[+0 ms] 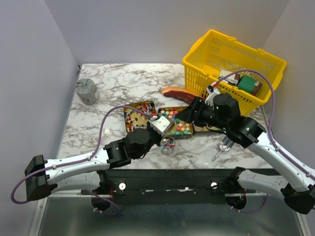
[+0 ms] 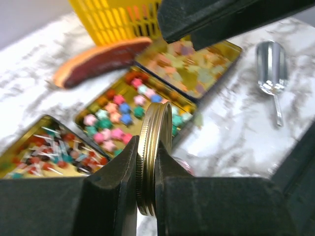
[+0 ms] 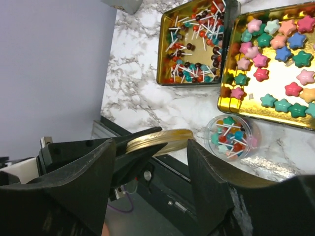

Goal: Pack the candies
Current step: Pick up the bottle lid at the center of the board.

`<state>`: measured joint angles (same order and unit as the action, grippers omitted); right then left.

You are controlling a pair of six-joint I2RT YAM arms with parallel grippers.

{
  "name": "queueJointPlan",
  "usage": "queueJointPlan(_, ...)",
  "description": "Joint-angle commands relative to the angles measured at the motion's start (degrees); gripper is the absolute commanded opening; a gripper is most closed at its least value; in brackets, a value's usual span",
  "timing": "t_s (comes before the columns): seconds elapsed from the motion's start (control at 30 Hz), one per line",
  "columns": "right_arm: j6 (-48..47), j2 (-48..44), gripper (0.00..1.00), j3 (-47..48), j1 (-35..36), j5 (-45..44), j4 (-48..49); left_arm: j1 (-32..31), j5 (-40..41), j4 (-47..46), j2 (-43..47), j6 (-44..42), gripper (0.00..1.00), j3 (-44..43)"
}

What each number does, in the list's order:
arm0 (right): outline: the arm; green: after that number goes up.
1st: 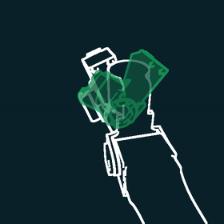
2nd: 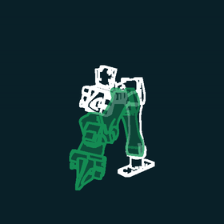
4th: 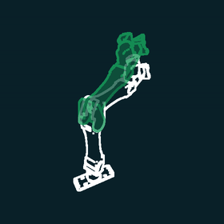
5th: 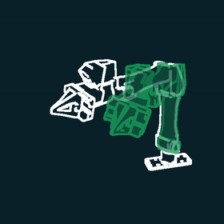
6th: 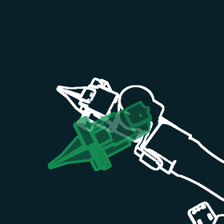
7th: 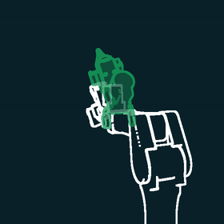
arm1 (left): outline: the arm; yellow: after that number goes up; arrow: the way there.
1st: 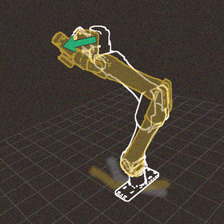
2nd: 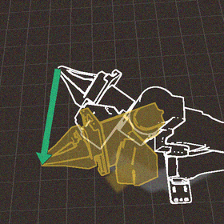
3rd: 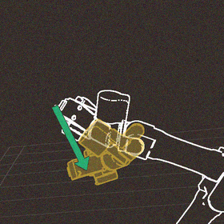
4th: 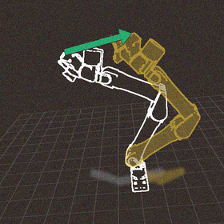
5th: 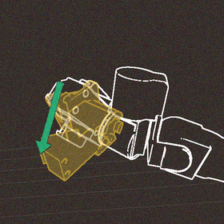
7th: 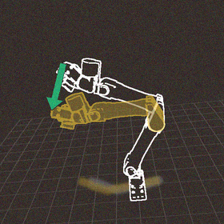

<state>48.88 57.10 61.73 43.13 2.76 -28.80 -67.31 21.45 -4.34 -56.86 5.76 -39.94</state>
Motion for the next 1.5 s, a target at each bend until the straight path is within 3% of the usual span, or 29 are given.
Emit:
queueJointPlan(0.0,6.65,1.25,0.68,3.91,0.2,-0.57,-2.05,-1.25,13.7,-13.39,0.61,-16.27,0.08,1.19)
queueJointPlan(0.23,9.47,7.58,0.65,10.77,0.19,2.16,-6.01,-4.14,19.06,-22.9,-2.72,-29.21,0.0,2.06)
queueJointPlan(0.87,19.4,14.09,0.63,12.89,-0.16,4.0,-6.1,-10.3,23.02,-33.28,-7.04,-33.27,0.0,1.89)
queueJointPlan(1.03,22.83,14.0,0.48,11.3,-0.16,5.67,-3.38,-10.39,20.92,-33.72,-5.28,-31.95,0.02,2.59)
queueJointPlan(1.17,24.07,15.4,0.42,12.09,-0.24,8.48,-1.53,-10.39,20.3,-33.19,-5.8,-31.25,0.03,2.41)
queueJointPlan(1.47,28.89,15.41,0.29,10.61,-0.16,9.01,0.23,-10.39,18.89,-31.26,-5.19,-28.26,0.23,1.8)
